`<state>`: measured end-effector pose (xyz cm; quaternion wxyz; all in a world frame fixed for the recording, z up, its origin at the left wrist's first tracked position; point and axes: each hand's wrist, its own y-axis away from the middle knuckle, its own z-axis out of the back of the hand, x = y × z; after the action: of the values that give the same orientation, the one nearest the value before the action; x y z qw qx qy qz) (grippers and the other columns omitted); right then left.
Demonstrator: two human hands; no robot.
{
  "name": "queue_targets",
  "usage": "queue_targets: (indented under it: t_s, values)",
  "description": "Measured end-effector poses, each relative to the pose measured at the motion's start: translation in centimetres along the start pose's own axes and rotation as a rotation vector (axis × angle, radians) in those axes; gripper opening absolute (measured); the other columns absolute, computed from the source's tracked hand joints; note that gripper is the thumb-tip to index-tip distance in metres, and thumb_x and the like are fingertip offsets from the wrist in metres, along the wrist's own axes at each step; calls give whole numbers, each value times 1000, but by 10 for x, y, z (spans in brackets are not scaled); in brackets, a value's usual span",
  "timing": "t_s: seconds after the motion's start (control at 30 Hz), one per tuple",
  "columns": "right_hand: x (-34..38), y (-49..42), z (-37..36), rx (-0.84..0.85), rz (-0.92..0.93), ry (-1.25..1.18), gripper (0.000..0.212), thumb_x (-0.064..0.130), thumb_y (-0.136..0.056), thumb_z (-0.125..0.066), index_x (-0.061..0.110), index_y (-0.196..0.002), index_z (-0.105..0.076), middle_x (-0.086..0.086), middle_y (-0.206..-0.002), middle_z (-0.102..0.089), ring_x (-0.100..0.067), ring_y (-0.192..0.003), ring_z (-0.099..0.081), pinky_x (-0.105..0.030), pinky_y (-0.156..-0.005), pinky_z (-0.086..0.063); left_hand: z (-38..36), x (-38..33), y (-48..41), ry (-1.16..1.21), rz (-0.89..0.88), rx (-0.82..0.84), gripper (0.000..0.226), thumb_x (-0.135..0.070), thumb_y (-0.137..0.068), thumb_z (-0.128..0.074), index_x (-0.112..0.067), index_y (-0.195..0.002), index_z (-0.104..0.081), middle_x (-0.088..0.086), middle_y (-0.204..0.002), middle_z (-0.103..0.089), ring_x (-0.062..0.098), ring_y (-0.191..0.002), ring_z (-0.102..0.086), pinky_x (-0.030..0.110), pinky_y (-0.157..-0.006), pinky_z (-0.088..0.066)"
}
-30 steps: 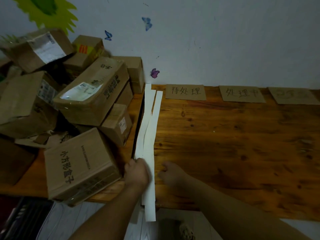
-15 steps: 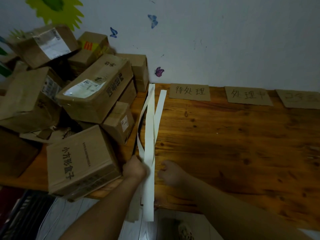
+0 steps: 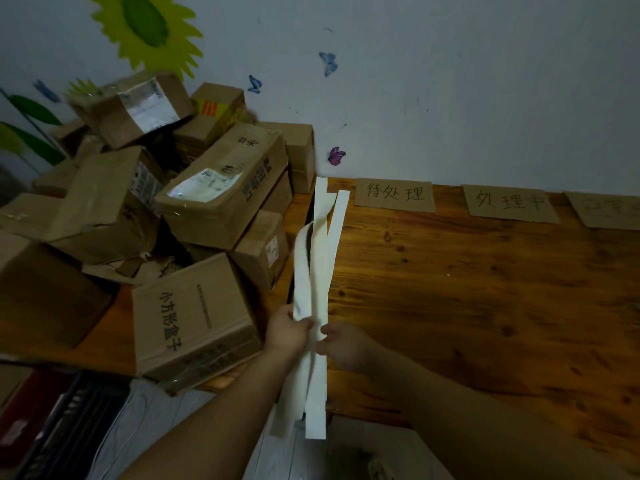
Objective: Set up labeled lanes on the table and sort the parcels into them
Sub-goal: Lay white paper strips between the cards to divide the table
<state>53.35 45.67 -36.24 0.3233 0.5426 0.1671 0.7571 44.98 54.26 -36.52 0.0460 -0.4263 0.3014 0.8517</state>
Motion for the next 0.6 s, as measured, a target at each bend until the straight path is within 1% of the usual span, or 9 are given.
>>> queue_targets:
  t_s: [0.07, 0.1, 0.2, 0.3, 0.33, 0.4, 0.47, 0.53, 0.6]
  values:
    - [6, 3, -1, -12, 30, 12, 24, 19, -93, -58, -2, -105, -62, -13, -100, -63, -18, -81, -60, -28, -70, -48, 2, -7, 4, 122, 12, 49, 32, -14, -91, -60, -10, -121, -53, 8, -109, -62, 24, -92, -61, 33, -74, -53]
    - [9, 6, -1, -28, 45, 22, 24, 19, -93, -57, -3, -97, -63, -12, -91, -61, -17, -77, -57, -27, -68, -47, 4, -11, 6, 156, 17, 67, 32, -16, -91, -60, -11, -122, -52, 8, -107, -61, 22, -90, -61, 32, -71, -52]
    - [14, 17, 2, -95, 53, 5, 19, 22, -96, -54, 5, -94, -62, -3, -80, -58, -10, -70, -56, -19, -59, -44, 6, -21, 7, 190, 37, 96, 35, -19, -91, -60, -14, -124, -50, 10, -112, -59, 25, -95, -59, 34, -75, -50]
    - [14, 29, 8, -142, 28, -11, 15, 21, -95, -56, 16, -80, -55, 2, -75, -56, -5, -66, -54, -15, -54, -42, 6, -36, 10, 267, 62, 163, 22, -14, -90, -61, -12, -111, -56, 10, -106, -60, 24, -90, -58, 36, -79, -51]
    - [11, 34, 12, -154, 28, 13, 17, 21, -94, -57, 18, -78, -54, 3, -75, -55, -5, -65, -54, -15, -54, -42, 5, -42, 9, 307, 77, 203, 23, -11, -90, -60, -8, -112, -57, 12, -104, -62, 25, -89, -60, 36, -77, -52]
    - [3, 47, 21, -153, 18, 71, 19, 22, -94, -57, 17, -76, -54, 2, -72, -53, -6, -63, -52, -17, -57, -44, 0, -60, 10, 375, 88, 284, 26, -6, -91, -56, -1, -117, -57, 13, -96, -64, 26, -82, -62, 33, -67, -52]
    - [-9, 65, 33, -131, -15, 110, 14, 23, -95, -56, 13, -87, -60, -1, -79, -56, -8, -67, -53, -20, -64, -46, -9, -82, 13, 412, 76, 334, 22, -2, -92, -54, 1, -114, -57, 11, -87, -64, 24, -76, -62, 33, -63, -52]
    - [-24, 82, 49, -138, -52, 82, 16, 26, -95, -55, 13, -101, -62, -1, -90, -60, -10, -77, -58, -22, -71, -49, -24, -103, 16, 395, 57, 367, 21, -2, -92, -55, 0, -113, -57, 12, -92, -65, 27, -83, -64, 39, -77, -55]
    - [-37, 95, 70, -209, -40, -2, 14, 28, -95, -55, 17, -102, -61, 2, -93, -60, -9, -81, -59, -21, -71, -50, -48, -123, 23, 370, 34, 402, 25, -2, -92, -56, -3, -117, -54, 13, -100, -64, 29, -89, -63, 41, -83, -53]
